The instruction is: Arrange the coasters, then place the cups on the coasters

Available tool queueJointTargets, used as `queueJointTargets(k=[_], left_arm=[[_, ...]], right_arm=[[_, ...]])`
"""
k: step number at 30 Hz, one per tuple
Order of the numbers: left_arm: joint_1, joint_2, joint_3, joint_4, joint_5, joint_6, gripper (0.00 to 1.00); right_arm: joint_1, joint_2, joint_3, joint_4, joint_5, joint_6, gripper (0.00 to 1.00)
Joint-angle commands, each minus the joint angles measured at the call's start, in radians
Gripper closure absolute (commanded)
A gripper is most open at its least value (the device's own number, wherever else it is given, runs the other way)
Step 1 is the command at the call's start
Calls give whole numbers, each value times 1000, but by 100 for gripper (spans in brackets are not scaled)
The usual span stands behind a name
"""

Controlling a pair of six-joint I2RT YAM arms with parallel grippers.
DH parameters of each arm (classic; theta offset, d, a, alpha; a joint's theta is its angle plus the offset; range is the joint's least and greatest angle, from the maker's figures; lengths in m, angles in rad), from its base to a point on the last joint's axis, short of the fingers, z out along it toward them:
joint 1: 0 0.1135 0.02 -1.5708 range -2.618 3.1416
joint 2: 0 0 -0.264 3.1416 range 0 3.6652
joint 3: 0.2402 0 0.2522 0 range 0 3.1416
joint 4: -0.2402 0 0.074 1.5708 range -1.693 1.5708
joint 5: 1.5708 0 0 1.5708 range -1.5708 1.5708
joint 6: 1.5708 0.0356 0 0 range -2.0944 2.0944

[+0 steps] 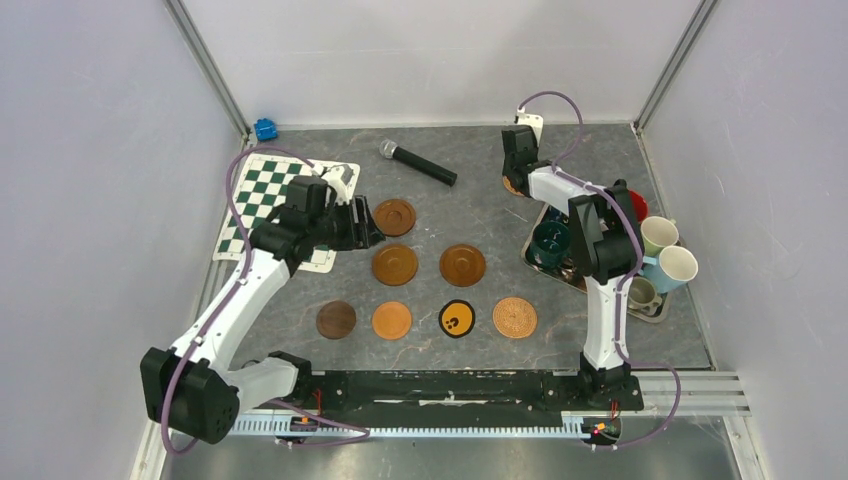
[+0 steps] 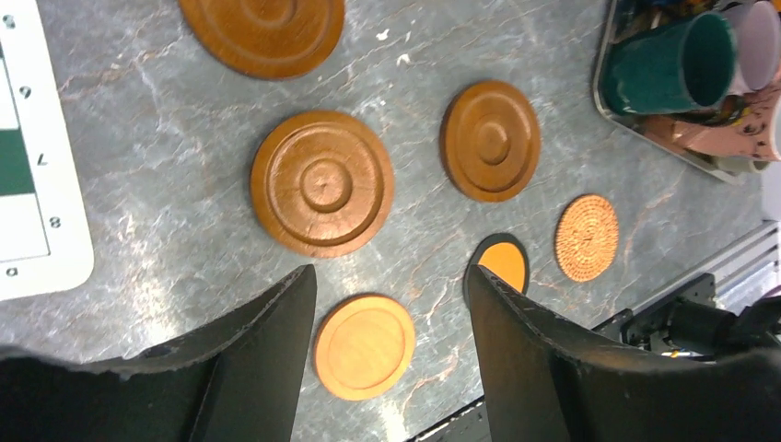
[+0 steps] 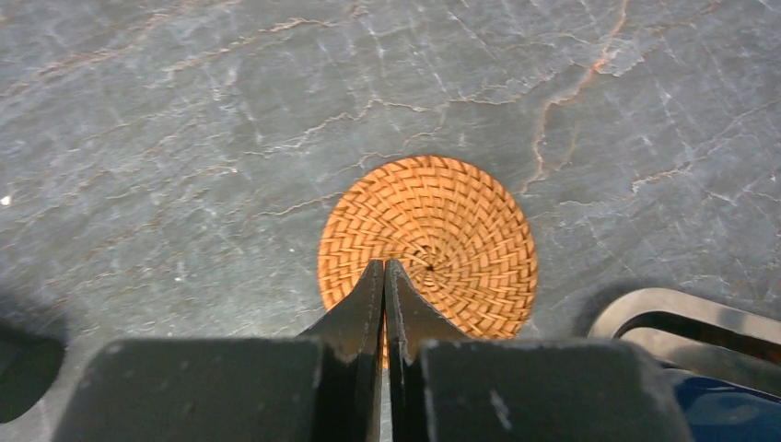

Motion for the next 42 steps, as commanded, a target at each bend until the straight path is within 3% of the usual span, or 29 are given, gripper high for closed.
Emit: queueJointTargets(k=[1,20,35,42], left_arm=[[-2,-56,-14,3,-47,76,32],[-1,-73,-25,-3,-86,66,31],[-1,-102,-29,-1,-105,63,30],[-1,-107,-34,5,-104,61,30]], right_arm=[[-6,34,54,-28,44,6,100],[-18,86,19,-31,-68,19,100],[57,-114,-296,38,-217,61,100],[118,-144,-364,111,-303,62,100]])
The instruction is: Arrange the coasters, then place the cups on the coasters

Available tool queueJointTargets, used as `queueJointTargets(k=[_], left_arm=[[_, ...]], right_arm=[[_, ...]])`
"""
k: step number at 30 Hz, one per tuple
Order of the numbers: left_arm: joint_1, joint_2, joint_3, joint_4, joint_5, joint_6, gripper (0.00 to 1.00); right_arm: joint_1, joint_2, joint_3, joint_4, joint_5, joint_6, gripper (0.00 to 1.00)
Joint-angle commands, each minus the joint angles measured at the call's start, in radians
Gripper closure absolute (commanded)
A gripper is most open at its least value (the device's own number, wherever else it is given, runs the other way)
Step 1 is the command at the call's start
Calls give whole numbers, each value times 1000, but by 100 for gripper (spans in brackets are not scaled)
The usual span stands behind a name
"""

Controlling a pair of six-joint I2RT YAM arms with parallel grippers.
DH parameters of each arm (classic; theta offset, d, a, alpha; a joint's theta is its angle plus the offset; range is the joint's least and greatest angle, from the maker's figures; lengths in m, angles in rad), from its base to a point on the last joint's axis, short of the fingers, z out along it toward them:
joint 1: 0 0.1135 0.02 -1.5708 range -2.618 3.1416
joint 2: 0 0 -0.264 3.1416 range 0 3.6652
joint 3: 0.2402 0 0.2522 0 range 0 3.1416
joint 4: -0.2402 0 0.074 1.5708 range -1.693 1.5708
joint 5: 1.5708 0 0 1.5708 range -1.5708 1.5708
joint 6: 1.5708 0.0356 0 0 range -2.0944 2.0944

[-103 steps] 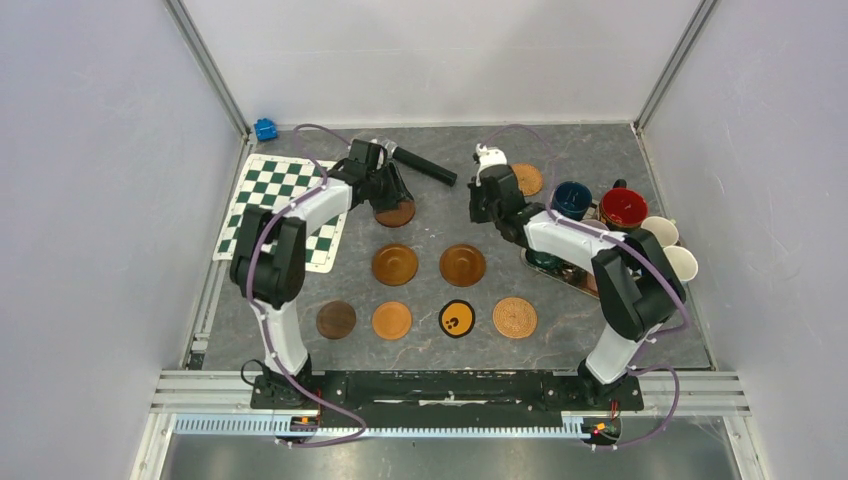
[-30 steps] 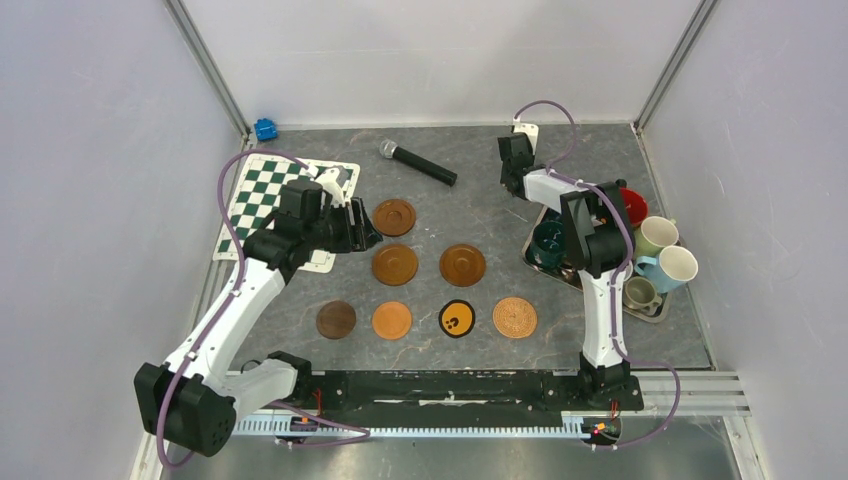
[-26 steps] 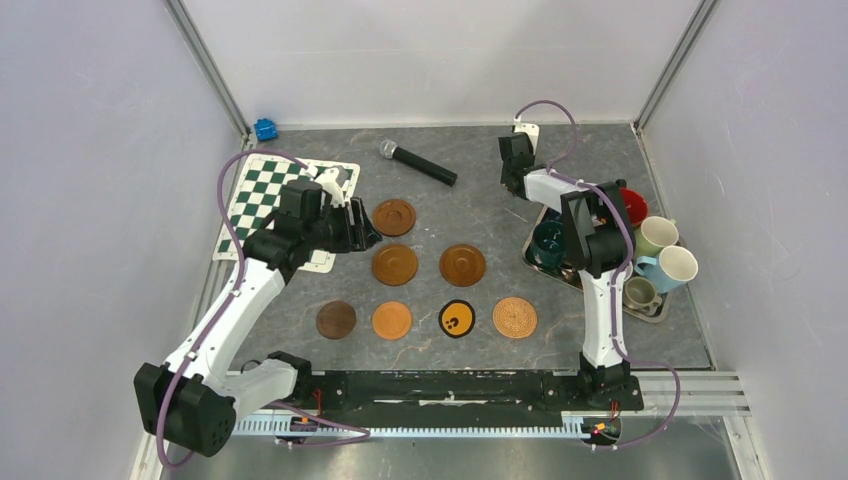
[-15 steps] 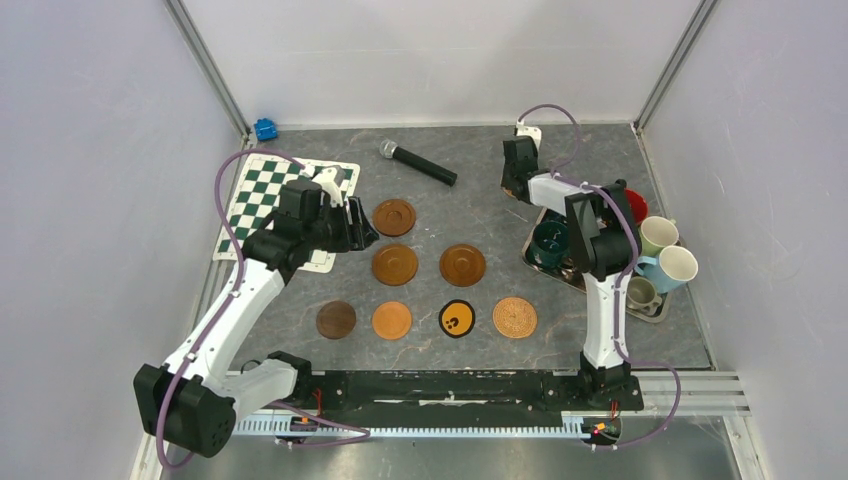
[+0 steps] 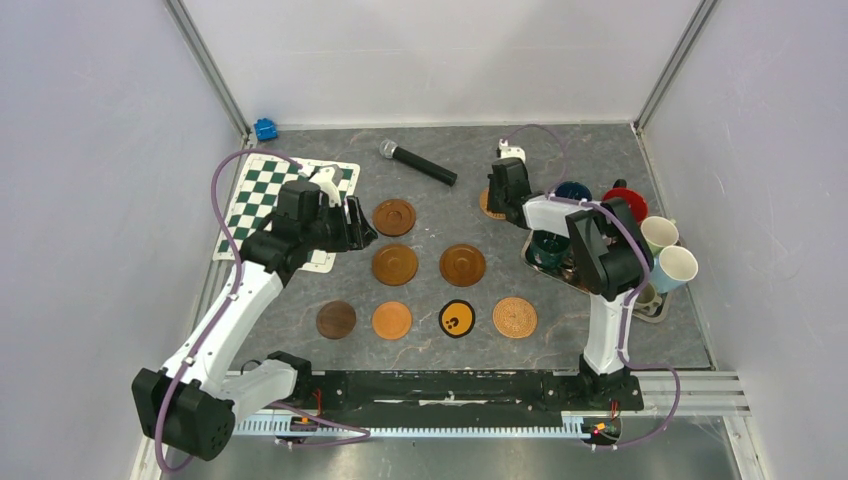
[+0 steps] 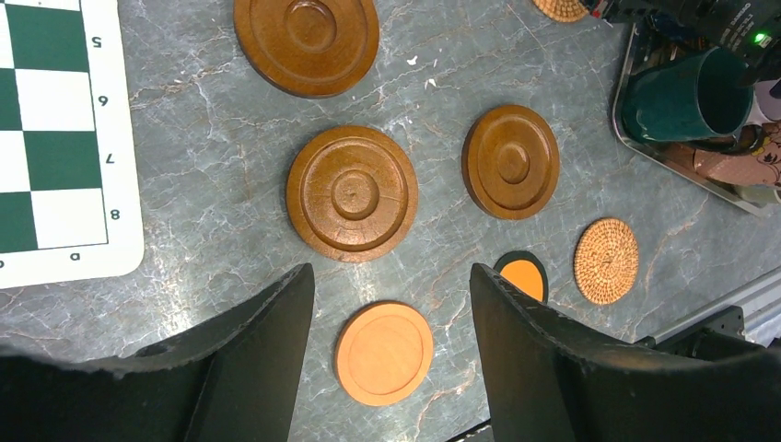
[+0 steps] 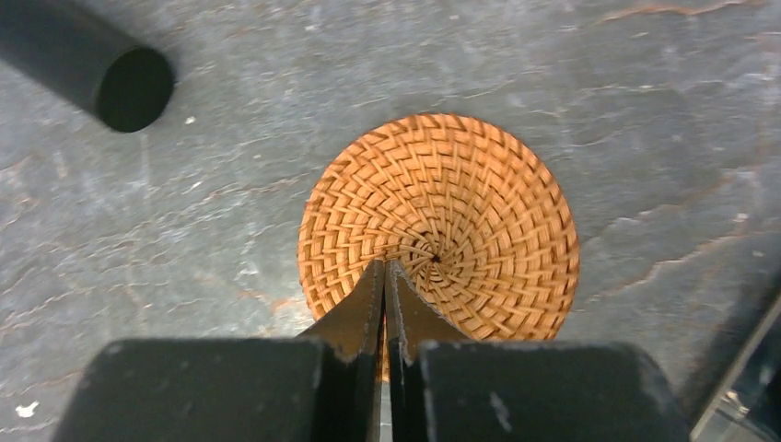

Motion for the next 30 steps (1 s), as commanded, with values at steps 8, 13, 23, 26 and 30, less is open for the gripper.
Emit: queueJointTargets(k=[8,13,23,26,30], left_arm=[[-1,-36,-2,23,-15,58,30],[-1,-41,-3,22,-20,58,30],[-2,-47,-6,23,-25,58,29],[-2,-47,-6,22,-25,58,29],[-1,-46,-6,22,-25,58,29]], right_arm=[[140,22,-6,11,-99,48,100],[167,38,1,23,-103,66,100],[173,63,24,-5,7,19,100],[168,65,31,-14,18,9,100],[168,53,23,-9,-17,12,100]])
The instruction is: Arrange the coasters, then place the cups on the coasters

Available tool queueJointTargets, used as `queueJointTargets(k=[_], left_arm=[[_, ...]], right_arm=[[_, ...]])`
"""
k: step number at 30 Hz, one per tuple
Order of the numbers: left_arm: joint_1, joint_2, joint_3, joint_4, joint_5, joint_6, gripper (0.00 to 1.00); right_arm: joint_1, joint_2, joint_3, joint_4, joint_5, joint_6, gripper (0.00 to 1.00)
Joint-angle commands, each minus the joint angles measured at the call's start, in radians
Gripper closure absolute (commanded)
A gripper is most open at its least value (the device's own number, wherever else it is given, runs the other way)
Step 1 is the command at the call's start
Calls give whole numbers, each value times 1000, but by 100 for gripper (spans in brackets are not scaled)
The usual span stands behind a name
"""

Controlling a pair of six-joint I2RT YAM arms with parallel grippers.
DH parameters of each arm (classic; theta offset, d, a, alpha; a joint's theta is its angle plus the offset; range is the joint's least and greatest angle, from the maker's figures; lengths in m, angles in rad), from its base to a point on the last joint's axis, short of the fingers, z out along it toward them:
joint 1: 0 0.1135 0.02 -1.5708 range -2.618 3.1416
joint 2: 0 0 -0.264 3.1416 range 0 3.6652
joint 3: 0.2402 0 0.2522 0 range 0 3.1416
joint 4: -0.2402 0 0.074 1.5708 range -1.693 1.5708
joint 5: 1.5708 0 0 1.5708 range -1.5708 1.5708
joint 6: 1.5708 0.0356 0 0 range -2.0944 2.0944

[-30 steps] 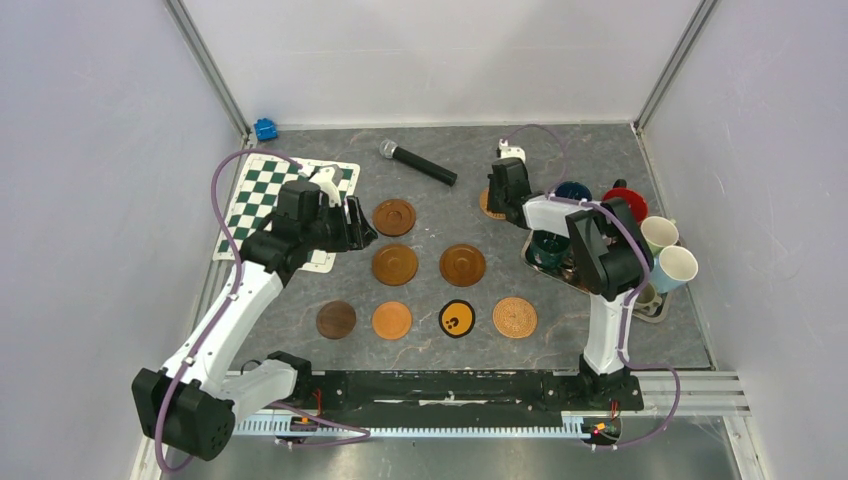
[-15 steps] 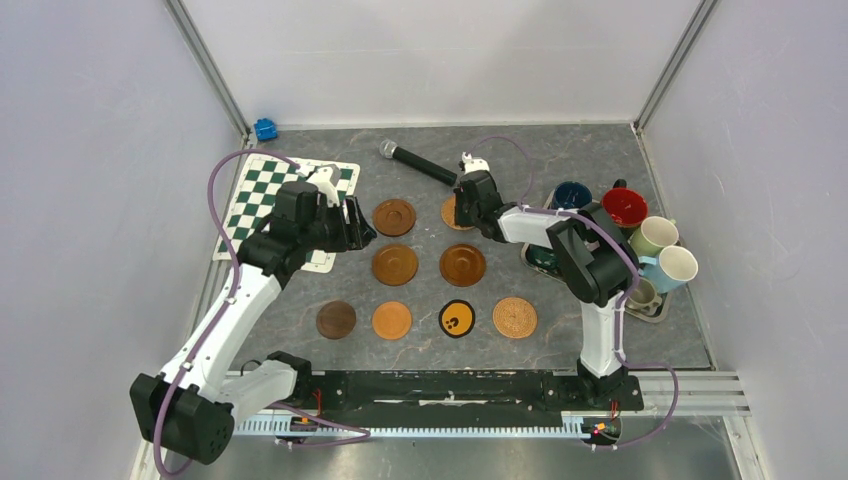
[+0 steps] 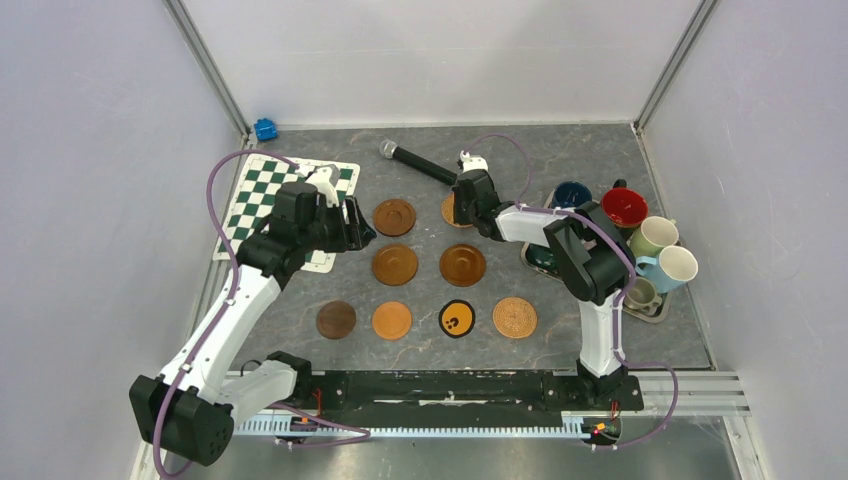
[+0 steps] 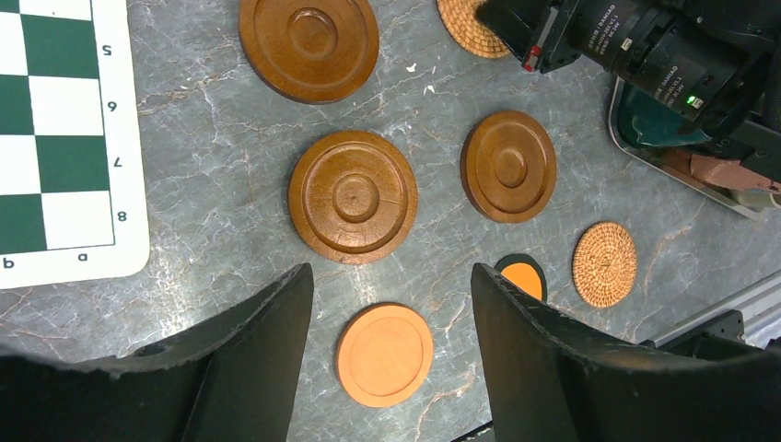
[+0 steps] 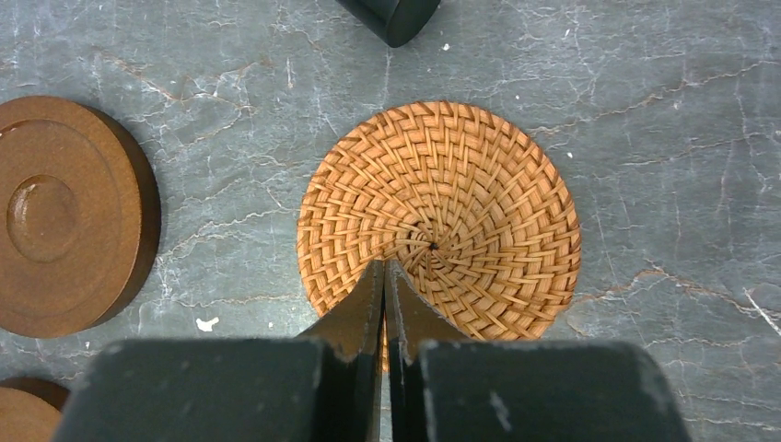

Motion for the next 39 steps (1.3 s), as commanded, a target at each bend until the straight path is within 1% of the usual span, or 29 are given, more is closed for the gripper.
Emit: queueJointTargets(k=[1,6,8,10,12,15,18,21,22,24,25,27,28,31,33,36,39], left_arm=[[-1,-19,-4,22,-16,58,29],[-2,-24,-6,27,-16,58,29],[-2,-24,-7,29,-13,58,29],[-2,-24,-8,29,-8,59,29],[-2,-27,-9,26,-7,58,29],[-3,-35,-10,27,-11,60,29],[-1,-38,-7,25,-10,61,29],[-2,-45,-7,24,-6,63,28],[-2,-46,-7,24,-5,63,28],[-3,-48,-7,25,-1,61,25],[-2,-48,-7,25,3,60,23],[-2,-49,-4,26,7,60,17],[-3,-50,-2,26,7,60,13],[-3,-57,1,24,3,61,6],[-2,-63,2,24,7,61,3],[-3,-66,2,25,18,61,2],[-3,-70,10,26,26,61,1]], right_arm=[[-6,18,1,-55,13,-17,100],[-6,-22,16,-47,-35,-18,100],[-10,-27,73,-72,-81,-36,100],[-12,-35,134,-120,-77,-51,100],[-15,-56,183,-173,-58,-53,97],[-29,-103,227,-266,-65,-16,84],[-45,-186,210,-338,-79,11,66],[-66,-298,155,-404,-42,16,49],[-75,-339,130,-429,-20,11,41],[-95,-412,88,-475,19,-7,29],[-106,-446,68,-509,43,-21,24],[-123,-495,46,-578,107,-55,19],[-129,-512,37,-611,142,-73,17],[-136,-555,9,-699,255,-135,11],[-142,-581,-27,-718,296,-167,11],[-155,-603,-82,-703,260,-208,14],[-162,-588,-99,-701,211,-221,18]])
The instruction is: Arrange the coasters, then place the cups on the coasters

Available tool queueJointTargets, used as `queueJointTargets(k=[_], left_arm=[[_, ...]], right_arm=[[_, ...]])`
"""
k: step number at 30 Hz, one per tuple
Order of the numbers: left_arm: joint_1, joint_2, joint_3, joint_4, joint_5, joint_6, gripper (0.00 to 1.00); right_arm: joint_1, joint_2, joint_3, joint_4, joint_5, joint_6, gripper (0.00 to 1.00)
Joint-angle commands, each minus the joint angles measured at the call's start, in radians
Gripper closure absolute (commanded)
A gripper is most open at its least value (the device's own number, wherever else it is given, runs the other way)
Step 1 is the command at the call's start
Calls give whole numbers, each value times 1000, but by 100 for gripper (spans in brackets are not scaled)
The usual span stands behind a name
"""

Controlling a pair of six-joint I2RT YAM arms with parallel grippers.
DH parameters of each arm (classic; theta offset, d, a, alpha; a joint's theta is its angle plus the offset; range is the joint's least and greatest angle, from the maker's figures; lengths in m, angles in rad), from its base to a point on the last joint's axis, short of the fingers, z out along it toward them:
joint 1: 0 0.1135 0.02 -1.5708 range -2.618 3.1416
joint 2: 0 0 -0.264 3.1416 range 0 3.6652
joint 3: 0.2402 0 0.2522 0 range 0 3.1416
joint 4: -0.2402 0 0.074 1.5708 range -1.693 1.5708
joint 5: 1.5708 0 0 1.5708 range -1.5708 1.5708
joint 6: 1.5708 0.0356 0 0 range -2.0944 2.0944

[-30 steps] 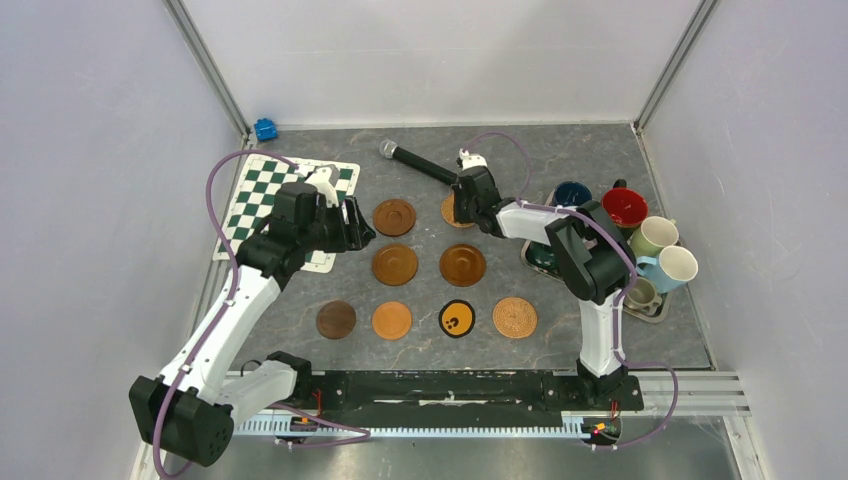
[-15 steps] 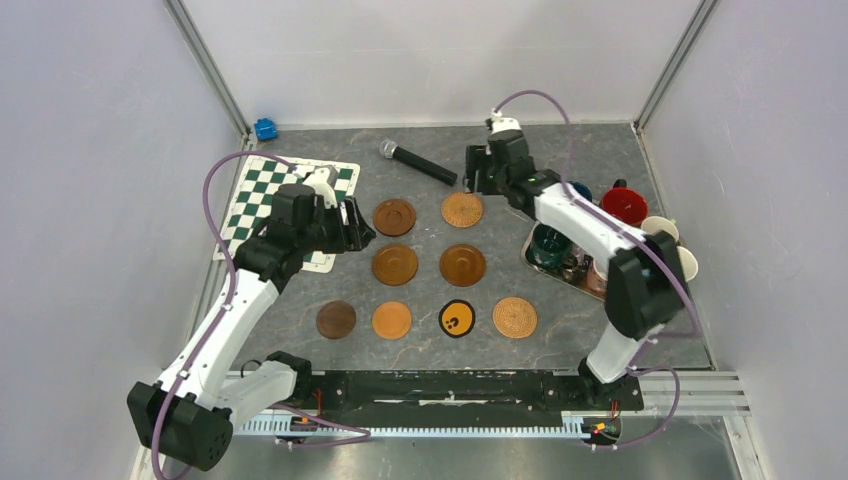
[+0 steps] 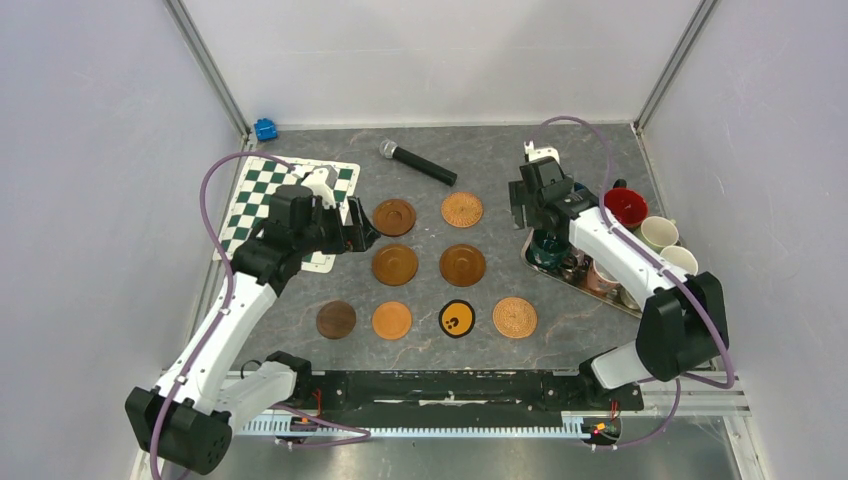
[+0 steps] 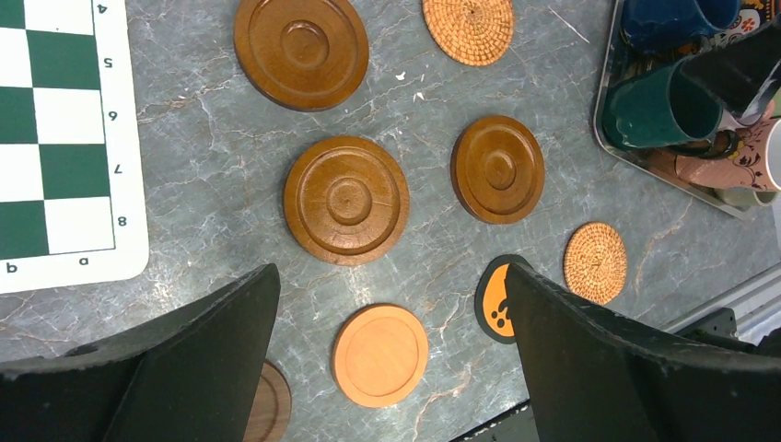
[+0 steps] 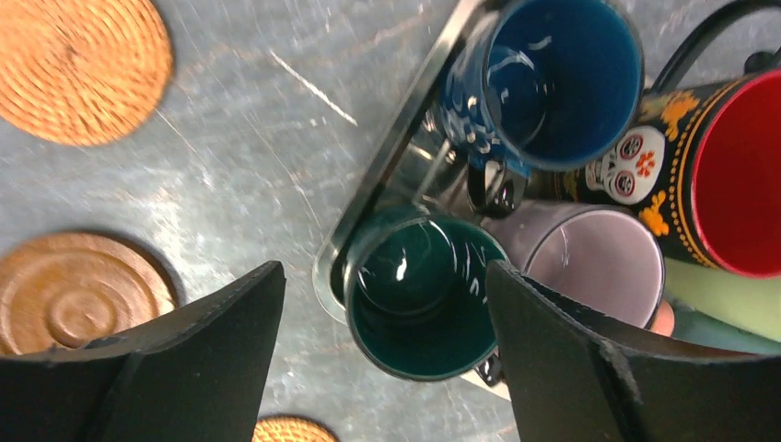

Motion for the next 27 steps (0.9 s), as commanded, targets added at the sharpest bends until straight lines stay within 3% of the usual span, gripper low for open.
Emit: queueJointTargets(k=[1,9,27], left_arm=[[-2,-26,18,23,24,60,1],[-2,-78,-33,19,13,60,1],[-2,-74,-43,32,16,57,1]], right_arm=[[-11,-5,-24,-23,-10,-62,20],[-13,32,-88,35,-48,-61,41],[-13,76,-157,138,-87,-88,70]])
